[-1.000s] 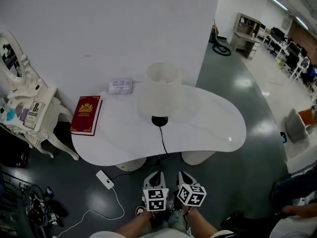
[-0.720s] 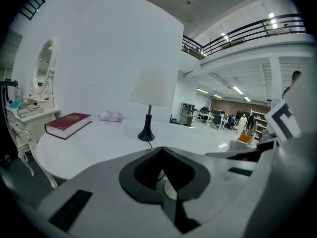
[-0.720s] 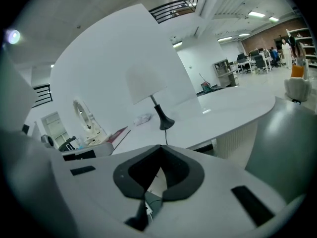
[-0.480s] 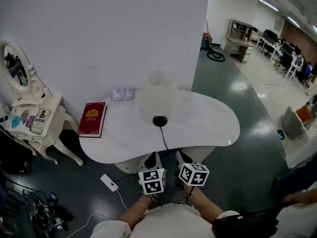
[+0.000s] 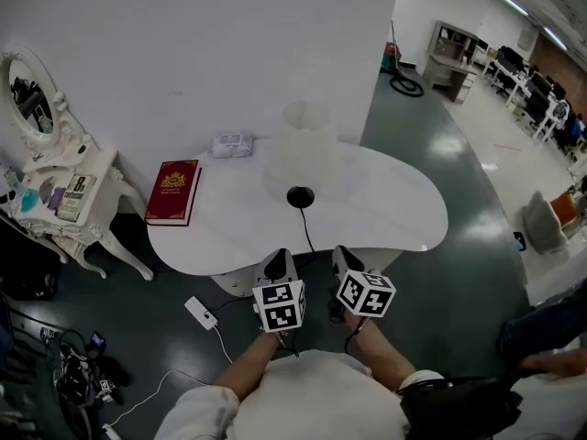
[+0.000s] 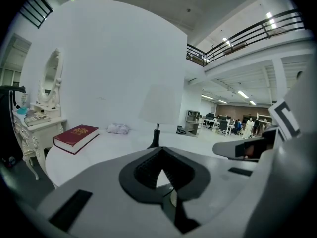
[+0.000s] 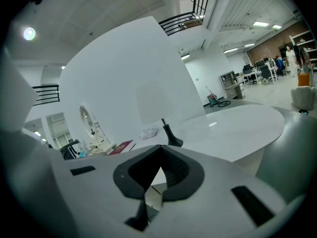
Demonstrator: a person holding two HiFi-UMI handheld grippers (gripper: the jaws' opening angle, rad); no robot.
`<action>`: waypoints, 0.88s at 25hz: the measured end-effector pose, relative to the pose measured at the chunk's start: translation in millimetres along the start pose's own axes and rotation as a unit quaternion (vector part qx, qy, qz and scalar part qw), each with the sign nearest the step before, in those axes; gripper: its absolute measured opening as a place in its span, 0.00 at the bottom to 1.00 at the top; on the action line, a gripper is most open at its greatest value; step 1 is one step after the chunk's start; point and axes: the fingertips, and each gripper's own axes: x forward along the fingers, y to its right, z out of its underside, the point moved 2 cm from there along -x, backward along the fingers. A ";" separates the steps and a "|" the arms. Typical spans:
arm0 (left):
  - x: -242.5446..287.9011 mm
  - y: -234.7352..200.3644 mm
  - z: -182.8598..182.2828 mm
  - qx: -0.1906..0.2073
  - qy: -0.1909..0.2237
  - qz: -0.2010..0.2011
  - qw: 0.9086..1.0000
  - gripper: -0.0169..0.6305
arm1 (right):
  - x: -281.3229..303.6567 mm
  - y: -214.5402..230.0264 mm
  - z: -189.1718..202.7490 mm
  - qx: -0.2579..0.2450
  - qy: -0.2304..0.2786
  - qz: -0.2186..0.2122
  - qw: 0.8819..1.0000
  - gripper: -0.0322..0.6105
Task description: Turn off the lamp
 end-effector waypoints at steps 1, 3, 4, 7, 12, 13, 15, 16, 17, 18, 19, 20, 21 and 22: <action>0.3 0.1 0.9 0.000 -0.001 -0.001 1.000 0.04 | 0.5 -0.1 0.2 -0.001 0.000 -0.001 1.000 0.05; 1.9 0.6 2.9 0.002 -0.001 -0.002 1.000 0.04 | 2.5 -0.3 1.4 -0.001 0.000 -0.003 1.000 0.05; 2.7 1.0 3.6 0.004 0.000 -0.002 1.000 0.04 | 3.7 -0.5 2.3 -0.001 -0.001 -0.005 1.000 0.05; 3.9 2.4 3.3 0.010 0.001 -0.002 1.000 0.04 | 6.1 -1.9 4.3 -0.003 -0.005 -0.008 1.000 0.05; 3.7 2.7 1.6 0.010 0.002 -0.004 1.000 0.04 | 4.4 -6.7 -0.3 -0.007 -0.005 -0.015 1.000 0.05; 3.5 1.6 1.8 0.008 0.002 -0.005 1.000 0.04 | 4.7 -7.7 -0.7 -0.010 -0.006 -0.016 1.000 0.05; 2.9 -1.0 2.8 0.004 0.001 -0.008 1.000 0.04 | 5.4 -9.0 -0.3 -0.023 -0.009 -0.014 1.000 0.05; 2.2 -2.2 3.2 0.003 0.001 -0.009 1.000 0.04 | 5.3 -9.4 0.2 -0.030 -0.010 -0.011 0.999 0.05; 1.4 -3.3 3.6 0.003 0.001 -0.011 1.000 0.04 | 4.9 -9.8 0.8 -0.035 -0.010 -0.010 0.999 0.05; 0.7 -4.3 4.0 0.003 0.001 -0.012 1.000 0.04 | 4.5 -10.0 1.6 -0.038 -0.011 -0.009 0.999 0.05; 0.1 -5.1 4.8 0.003 0.001 -0.013 1.000 0.04 | 4.2 -10.1 2.5 -0.040 -0.012 -0.008 0.999 0.05; -0.6 -5.6 5.8 0.003 0.001 -0.014 1.000 0.04 | 3.7 -10.1 3.7 -0.041 -0.013 -0.008 0.999 0.05; -1.5 -6.0 7.0 0.004 0.001 -0.015 1.000 0.04 | 2.9 -10.2 5.0 -0.043 -0.015 -0.008 0.999 0.05; -2.5 -6.0 8.0 0.004 0.000 -0.016 1.000 0.04 | 1.9 -10.2 6.2 -0.044 -0.016 -0.009 0.999 0.05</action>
